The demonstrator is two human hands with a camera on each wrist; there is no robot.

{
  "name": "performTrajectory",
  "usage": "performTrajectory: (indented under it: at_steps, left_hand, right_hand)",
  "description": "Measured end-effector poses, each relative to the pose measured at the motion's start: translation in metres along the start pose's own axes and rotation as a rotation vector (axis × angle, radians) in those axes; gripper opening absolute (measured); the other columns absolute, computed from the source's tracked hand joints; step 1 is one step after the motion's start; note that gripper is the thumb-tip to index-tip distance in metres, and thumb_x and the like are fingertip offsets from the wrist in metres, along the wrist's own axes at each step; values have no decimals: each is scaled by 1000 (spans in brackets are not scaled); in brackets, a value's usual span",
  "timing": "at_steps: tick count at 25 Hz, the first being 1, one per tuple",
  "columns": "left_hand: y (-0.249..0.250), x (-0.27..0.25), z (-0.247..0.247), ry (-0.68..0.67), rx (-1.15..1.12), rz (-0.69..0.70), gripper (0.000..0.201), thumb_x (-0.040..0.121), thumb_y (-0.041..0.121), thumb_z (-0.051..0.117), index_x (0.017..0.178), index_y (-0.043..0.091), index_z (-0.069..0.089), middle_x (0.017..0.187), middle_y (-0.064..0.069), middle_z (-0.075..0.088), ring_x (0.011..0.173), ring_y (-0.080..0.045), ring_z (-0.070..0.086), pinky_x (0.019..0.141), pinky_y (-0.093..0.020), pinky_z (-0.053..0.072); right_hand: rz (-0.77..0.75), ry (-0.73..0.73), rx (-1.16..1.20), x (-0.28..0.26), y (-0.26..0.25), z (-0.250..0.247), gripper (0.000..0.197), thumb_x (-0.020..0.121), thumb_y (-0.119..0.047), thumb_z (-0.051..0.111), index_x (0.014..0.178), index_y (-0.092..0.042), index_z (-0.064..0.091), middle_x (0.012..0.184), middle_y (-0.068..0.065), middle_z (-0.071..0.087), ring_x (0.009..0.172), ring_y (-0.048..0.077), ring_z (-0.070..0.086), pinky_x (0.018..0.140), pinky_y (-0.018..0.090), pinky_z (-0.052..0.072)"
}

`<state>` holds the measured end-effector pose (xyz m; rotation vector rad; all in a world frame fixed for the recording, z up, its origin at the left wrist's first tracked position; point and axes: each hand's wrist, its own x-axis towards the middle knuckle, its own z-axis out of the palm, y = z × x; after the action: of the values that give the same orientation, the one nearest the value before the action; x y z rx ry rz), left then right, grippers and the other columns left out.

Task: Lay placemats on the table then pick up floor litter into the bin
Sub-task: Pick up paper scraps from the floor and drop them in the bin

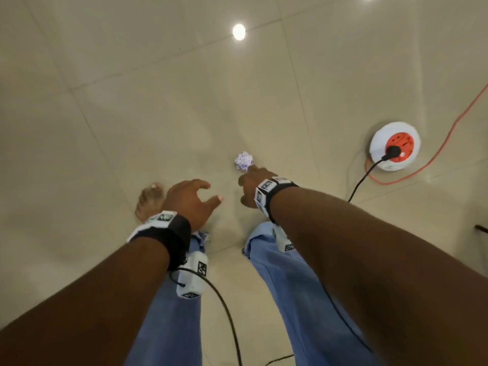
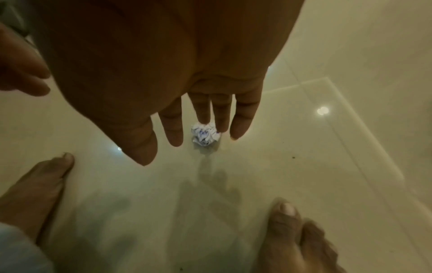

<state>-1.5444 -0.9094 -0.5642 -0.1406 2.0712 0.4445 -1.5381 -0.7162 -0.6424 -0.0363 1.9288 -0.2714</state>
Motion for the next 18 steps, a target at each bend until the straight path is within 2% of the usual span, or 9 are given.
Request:
performTrajectory:
  at_steps: [2, 3, 5, 7, 8, 10, 14, 16, 18]
  left_hand:
    - [-9, 22, 3, -2, 35, -23, 52, 87, 58, 64, 129, 27, 62, 136, -1, 60, 122, -23, 56, 103, -31, 36]
    - [-11, 27, 7, -12, 59, -27, 52, 88, 58, 64, 130, 27, 61, 138, 0, 59, 124, -22, 54, 104, -29, 33]
    - [-13, 29, 12, -40, 92, -18, 50, 89, 58, 62, 130, 28, 61, 141, 4, 57, 131, -21, 49, 107, -27, 24]
    - [-9, 34, 12, -76, 71, 11, 50, 87, 61, 62, 127, 31, 61, 141, 5, 57, 133, -20, 47, 111, -31, 29]
    - [-6, 36, 10, -86, 58, 23, 50, 87, 61, 62, 127, 31, 60, 140, 6, 57, 132, -19, 47, 111, -33, 33]
    - [15, 32, 0, -48, 36, 41, 49, 89, 58, 62, 130, 31, 59, 140, 7, 54, 131, -18, 49, 109, -32, 35]
    - [116, -6, -63, 114, -211, 36, 58, 95, 58, 51, 145, 29, 44, 148, -3, 48, 130, -24, 51, 109, -38, 40]
    - [178, -25, -104, 156, -317, 20, 59, 97, 58, 43, 149, 30, 38, 147, -4, 49, 127, -25, 53, 105, -35, 39]
    - [247, -42, -145, 174, -422, 26, 52, 100, 56, 41, 145, 31, 42, 138, -2, 57, 115, -21, 59, 95, -28, 41]
  right_hand:
    - [94, -80, -19, 37, -8, 16, 69, 84, -40, 51, 149, -22, 37, 166, 9, 0, 141, 40, 28, 111, 53, 36]
    - [127, -119, -20, 50, -9, 24, 69, 86, -40, 53, 150, -23, 34, 166, 9, -7, 143, 42, 23, 113, 55, 32]
    - [160, -124, 115, 65, -6, 29, 88, 82, -36, 69, 155, -23, 22, 164, 13, 3, 144, 43, 24, 114, 57, 30]
    - [190, -79, 281, 61, -1, 12, 112, 70, -27, 76, 155, -30, 3, 154, 12, 29, 132, 42, 44, 106, 51, 42]
    - [156, -56, 324, 54, 3, 2, 113, 67, -26, 74, 154, -33, 2, 149, 9, 39, 123, 39, 54, 100, 45, 47]
    - [24, 10, 307, 27, 9, -20, 105, 69, -27, 73, 155, -21, 12, 150, 5, 41, 115, 34, 60, 95, 37, 50]
    - [-214, 254, 382, -72, 37, -108, 71, 83, -33, 68, 148, -19, 43, 159, 1, 29, 132, 25, 49, 111, 34, 40]
    - [-324, 324, 459, -130, 49, -160, 38, 84, -28, 67, 120, -18, 69, 148, 5, 49, 126, 25, 55, 109, 35, 43]
    - [-380, 423, 617, -181, 61, -212, 7, 77, -25, 66, 80, -20, 70, 112, 1, 71, 97, 23, 67, 88, 36, 54]
